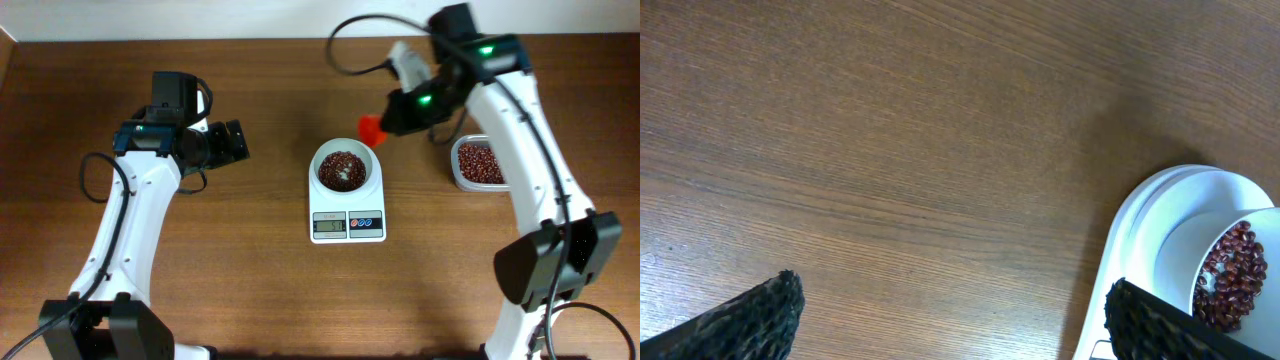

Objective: Scoop item into bowl and weigh 50g on scale
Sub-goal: 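Bring the scoop left over the bowl and lower it in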

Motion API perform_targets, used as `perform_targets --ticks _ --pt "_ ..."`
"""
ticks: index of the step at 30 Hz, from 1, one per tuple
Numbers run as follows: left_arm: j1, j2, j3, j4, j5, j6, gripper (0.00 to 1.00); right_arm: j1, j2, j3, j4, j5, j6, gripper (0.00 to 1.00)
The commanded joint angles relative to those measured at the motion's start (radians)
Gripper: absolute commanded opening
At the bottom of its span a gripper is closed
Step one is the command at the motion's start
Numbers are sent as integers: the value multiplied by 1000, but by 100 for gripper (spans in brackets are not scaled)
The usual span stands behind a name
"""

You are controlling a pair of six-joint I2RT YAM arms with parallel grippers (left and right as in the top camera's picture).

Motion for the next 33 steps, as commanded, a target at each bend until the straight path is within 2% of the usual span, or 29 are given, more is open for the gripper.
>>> perform_targets --ticks 1,10,18,28,33 --pt "-3 9 5 2 7 4 99 91 1 10 15 118 -29 4" --pt "-3 10 5 2 7 4 99 224 87 9 19 320 -29 4" --pt "-3 9 5 2 7 4 99 234 170 9 26 383 -29 4" --pt "-3 9 5 2 7 4 99 234 216 -25 33 367 -29 4" --pt "-3 10 5 2 7 4 99 234 216 -28 24 259 -29 4"
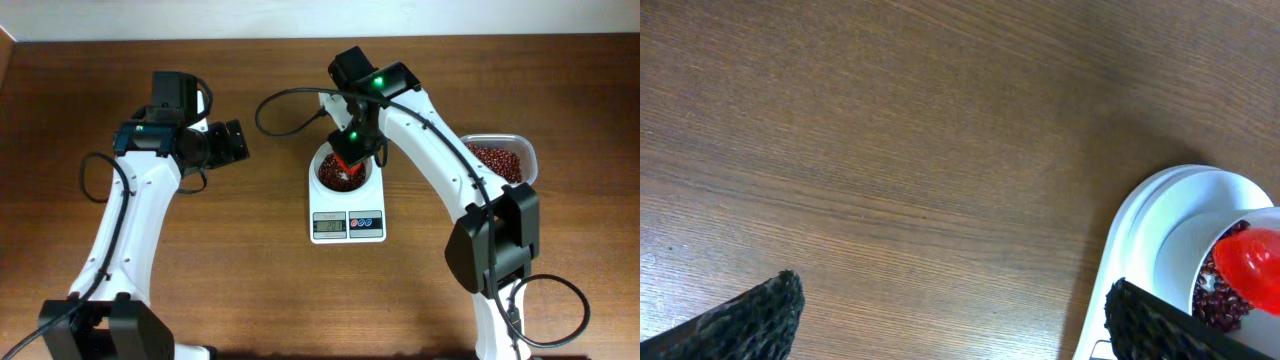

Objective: Scoop item into bowl and weigh 50g on scale
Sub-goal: 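Bring the scoop left over the bowl and lower it in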

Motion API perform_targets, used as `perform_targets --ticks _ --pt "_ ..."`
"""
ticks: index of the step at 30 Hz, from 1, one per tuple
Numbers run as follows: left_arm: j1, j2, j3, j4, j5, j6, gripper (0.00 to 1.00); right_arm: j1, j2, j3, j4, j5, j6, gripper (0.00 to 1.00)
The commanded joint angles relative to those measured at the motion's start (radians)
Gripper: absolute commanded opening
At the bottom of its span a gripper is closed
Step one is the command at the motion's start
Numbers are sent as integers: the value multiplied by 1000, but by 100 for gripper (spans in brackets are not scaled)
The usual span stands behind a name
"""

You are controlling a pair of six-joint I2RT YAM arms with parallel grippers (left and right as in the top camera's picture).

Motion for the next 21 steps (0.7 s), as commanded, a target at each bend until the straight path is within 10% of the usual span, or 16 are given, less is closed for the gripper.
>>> perform_targets --ticks 1,21 --pt "-3 9 5 2 7 4 99 6 40 -25 -17 -88 -6 4" --pt "-3 9 5 2 7 4 99 -54 40 -25 -52 -357 -44 4"
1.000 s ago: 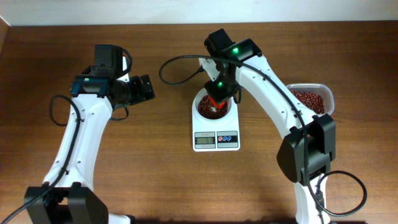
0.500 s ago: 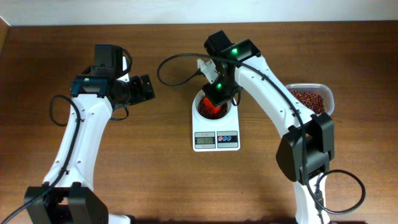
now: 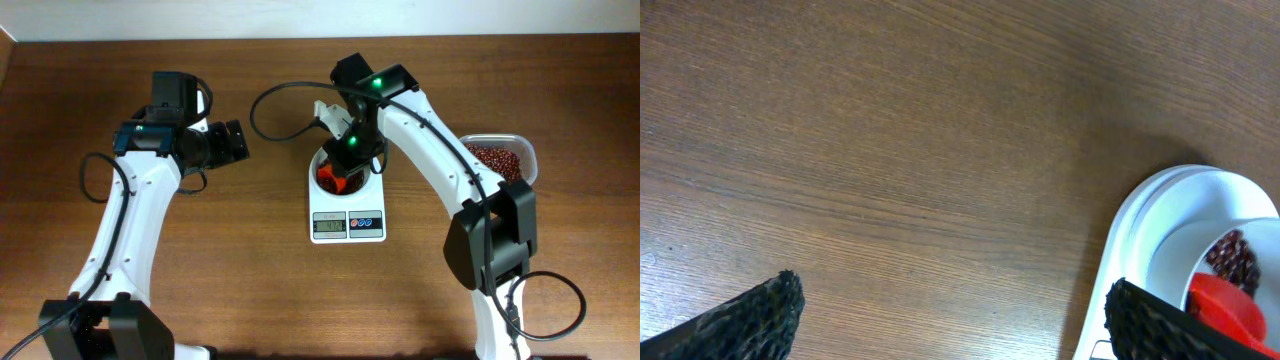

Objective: Scoop item into bowl and weigh 50g on scale

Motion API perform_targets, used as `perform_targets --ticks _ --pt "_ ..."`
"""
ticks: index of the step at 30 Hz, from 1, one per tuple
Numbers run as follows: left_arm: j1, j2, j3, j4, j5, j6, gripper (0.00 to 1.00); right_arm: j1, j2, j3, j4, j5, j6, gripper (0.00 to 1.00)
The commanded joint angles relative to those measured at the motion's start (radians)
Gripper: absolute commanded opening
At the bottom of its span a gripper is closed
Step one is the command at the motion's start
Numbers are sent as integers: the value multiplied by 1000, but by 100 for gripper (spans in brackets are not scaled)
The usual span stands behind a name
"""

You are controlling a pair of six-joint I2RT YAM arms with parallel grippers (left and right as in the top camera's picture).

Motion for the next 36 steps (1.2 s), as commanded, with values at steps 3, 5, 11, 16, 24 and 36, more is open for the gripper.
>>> perform_targets --ticks 3,5,11,16,24,36 --pt "-3 9 5 2 8 4 99 -77 23 -11 -3 -193 -20 4" --pt "-3 9 5 2 8 4 99 -103 23 -11 -3 -231 -20 4" --pt "-3 9 5 2 8 4 99 -192 23 -11 -3 -361 -38 4" --pt "-3 9 5 2 8 4 99 -243 23 -11 -8 -410 -38 4" --pt "-3 9 5 2 8 4 99 -247 23 -11 -10 -374 -38 4" --pt "-3 9 5 2 8 4 99 -249 23 -11 6 -182 -37 4"
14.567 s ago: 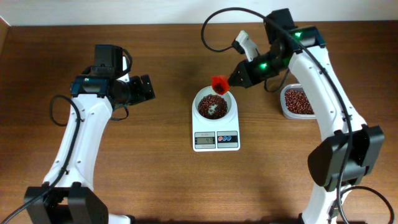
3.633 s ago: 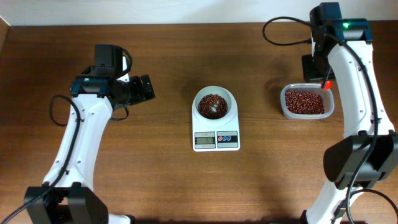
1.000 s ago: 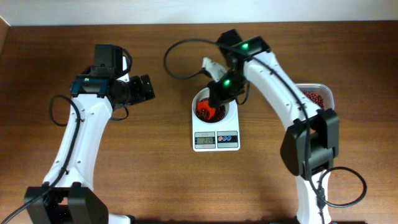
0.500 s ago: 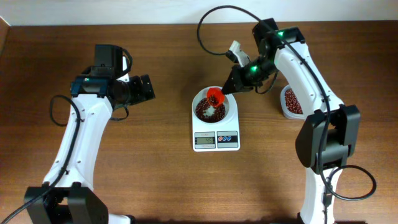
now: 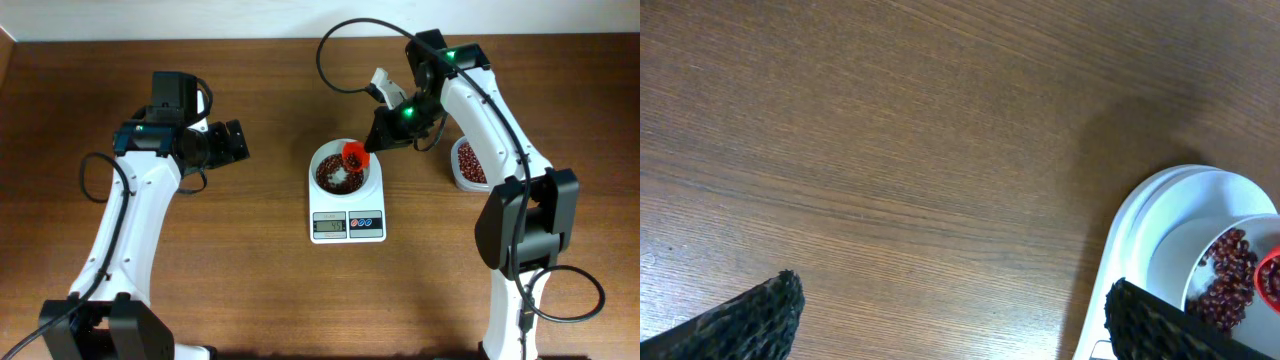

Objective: Scoop item into bowl and weigh 50g on scale

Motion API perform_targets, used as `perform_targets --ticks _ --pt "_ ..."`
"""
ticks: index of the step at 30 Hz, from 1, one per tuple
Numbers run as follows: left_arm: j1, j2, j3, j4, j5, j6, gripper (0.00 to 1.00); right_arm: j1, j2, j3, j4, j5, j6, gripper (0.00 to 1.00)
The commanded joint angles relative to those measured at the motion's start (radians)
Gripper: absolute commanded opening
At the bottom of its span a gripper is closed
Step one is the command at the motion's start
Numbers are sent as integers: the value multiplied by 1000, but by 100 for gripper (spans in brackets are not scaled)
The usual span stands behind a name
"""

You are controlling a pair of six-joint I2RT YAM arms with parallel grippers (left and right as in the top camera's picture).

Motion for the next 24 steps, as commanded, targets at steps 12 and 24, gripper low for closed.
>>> perform_targets --ticks 12,24 --pt "-3 9 5 2 7 4 99 0 15 -9 14 6 -14 4" --pt "-4 9 5 2 7 4 99 3 -1 60 -76 -114 -146 4"
